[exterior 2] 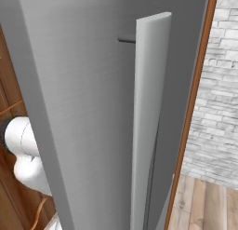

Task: Place two dumplings into each of the tupperware containers and then place the containers in the fridge.

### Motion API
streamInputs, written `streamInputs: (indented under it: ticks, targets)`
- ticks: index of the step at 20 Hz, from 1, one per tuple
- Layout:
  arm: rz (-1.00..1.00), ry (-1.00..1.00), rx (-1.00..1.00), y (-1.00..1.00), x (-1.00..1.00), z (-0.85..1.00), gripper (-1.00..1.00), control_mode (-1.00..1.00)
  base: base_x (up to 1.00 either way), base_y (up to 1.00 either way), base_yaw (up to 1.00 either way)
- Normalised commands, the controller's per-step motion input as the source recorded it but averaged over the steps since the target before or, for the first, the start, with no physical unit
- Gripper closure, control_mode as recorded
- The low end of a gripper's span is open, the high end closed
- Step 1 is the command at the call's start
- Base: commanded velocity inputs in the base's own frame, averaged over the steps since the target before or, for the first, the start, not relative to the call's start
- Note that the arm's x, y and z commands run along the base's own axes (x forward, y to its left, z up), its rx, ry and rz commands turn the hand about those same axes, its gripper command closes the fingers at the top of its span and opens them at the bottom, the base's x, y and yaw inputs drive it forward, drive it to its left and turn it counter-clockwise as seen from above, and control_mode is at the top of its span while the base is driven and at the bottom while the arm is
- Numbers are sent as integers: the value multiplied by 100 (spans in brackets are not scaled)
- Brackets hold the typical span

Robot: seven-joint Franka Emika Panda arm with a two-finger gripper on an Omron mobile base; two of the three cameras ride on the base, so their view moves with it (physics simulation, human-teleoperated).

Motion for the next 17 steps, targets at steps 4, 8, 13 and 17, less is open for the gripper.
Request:
streamInputs:
  ticks: [4,8,13,17]
  targets:
    - [9,4,-9,3,-100,100,-100,-100,0,0,0]
    - [9,7,-11,-3,-100,79,-100,-100,0,0,0]
    - [3,1,-17,0,-100,8,-100,-100,0,0,0]
    - [-9,0,-30,12,-100,-13,-100,-100,0,0,0]
